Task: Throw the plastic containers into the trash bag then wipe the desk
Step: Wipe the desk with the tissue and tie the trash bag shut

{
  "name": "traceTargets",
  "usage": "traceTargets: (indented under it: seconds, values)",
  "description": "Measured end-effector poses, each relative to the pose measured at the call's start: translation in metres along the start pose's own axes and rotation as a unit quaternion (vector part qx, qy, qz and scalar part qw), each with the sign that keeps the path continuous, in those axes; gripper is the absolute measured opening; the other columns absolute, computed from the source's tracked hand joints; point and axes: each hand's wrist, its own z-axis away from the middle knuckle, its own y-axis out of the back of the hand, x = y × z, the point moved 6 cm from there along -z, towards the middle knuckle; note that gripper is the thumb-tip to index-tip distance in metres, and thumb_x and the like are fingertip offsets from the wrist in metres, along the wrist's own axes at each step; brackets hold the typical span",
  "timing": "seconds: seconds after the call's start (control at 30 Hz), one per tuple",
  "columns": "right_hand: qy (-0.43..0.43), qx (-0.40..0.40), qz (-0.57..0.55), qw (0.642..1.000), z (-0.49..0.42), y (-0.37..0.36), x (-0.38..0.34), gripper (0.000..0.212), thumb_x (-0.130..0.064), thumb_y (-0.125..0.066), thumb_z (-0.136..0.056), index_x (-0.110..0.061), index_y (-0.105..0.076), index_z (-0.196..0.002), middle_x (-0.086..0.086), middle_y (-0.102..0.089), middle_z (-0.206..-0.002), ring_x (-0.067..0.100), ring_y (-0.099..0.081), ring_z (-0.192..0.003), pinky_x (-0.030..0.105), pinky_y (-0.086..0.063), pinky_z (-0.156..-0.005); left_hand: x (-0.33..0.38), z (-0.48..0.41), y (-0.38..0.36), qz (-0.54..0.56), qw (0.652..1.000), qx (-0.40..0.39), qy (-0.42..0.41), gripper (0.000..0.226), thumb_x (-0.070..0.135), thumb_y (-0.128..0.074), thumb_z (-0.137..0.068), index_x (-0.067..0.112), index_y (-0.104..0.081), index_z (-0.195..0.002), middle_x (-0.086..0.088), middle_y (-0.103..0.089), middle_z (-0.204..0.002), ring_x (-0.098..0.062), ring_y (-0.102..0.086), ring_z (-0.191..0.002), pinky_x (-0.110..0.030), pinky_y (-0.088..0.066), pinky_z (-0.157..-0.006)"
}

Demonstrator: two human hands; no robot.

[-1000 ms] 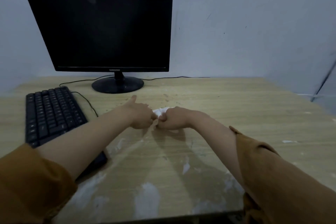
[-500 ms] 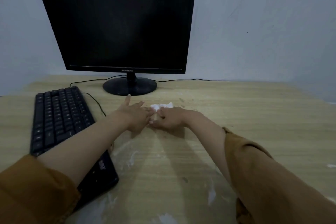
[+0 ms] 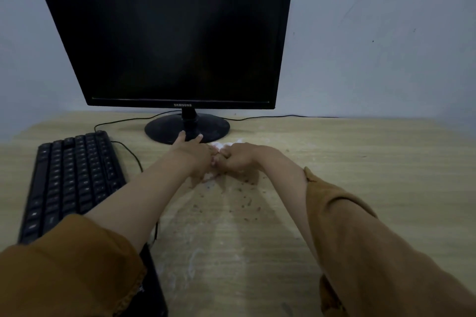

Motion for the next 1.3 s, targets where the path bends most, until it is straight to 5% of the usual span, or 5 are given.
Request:
traceTargets:
  seconds: [0.37, 0.53, 0.67, 0.83, 1.3]
  values:
    - [0.034, 0.005, 0.048, 0.998, 0.049, -0.014, -0.04, 0.048, -0.049, -0.047, -0.09, -0.025, -0.049, -0.131, 0.008, -0.043, -0.144, 0.034, -0.037, -0.132, 0.039, -0.039, -0.098, -0.004, 0.056, -0.003, -0.004, 1.0, -0.007, -0.012, 0.046, 0.029, -0.035, -0.101, 0.034, -0.026, -0.146, 0.011, -0.027, -0.154, -0.018, -0.005, -0.147, -0.059, 0.003, -0.112]
    - [0.049, -0.013, 0.055, 0.997, 0.077, -0.033, -0.062, 0.058, -0.056, -0.049, -0.088, -0.027, -0.038, -0.137, 0.01, -0.039, -0.145, 0.036, -0.032, -0.135, 0.042, -0.037, -0.099, -0.012, 0.099, -0.013, 0.014, 1.0, -0.022, -0.013, 0.045, 0.029, -0.026, -0.102, 0.034, -0.023, -0.146, 0.012, -0.025, -0.155, -0.016, -0.005, -0.147, -0.057, 0.003, -0.113]
    - [0.082, -0.044, 0.043, 0.995, 0.097, -0.045, -0.077, 0.02, -0.055, -0.048, -0.091, -0.037, -0.042, -0.099, 0.008, -0.049, -0.119, 0.028, -0.045, -0.115, 0.033, -0.04, -0.082, -0.016, 0.132, -0.021, -0.028, 0.999, -0.034, -0.029, 0.044, 0.031, -0.022, -0.102, 0.034, -0.022, -0.147, 0.011, -0.026, -0.155, -0.015, -0.007, -0.147, -0.058, -0.003, -0.113]
    - [0.103, -0.075, 0.052, 0.99, 0.104, -0.05, -0.086, 0.061, -0.059, -0.04, -0.092, -0.02, -0.042, -0.139, 0.007, -0.042, -0.143, 0.026, -0.039, -0.13, 0.032, -0.03, -0.099, -0.023, 0.151, -0.026, -0.009, 0.998, -0.048, -0.041, 0.044, 0.03, -0.019, -0.103, 0.033, -0.022, -0.147, 0.011, -0.022, -0.156, -0.013, -0.006, -0.147, -0.056, -0.001, -0.114]
    - [0.089, -0.03, 0.013, 0.995, 0.017, -0.041, -0.108, 0.054, -0.044, -0.039, -0.094, -0.032, -0.027, -0.145, 0.015, -0.018, -0.157, 0.038, -0.02, -0.141, 0.042, -0.04, -0.105, -0.069, 0.092, -0.037, 0.022, 0.999, -0.038, 0.017, 0.042, 0.023, -0.024, -0.102, 0.032, -0.029, -0.142, 0.007, -0.03, -0.153, -0.016, -0.013, -0.146, -0.056, -0.007, -0.113]
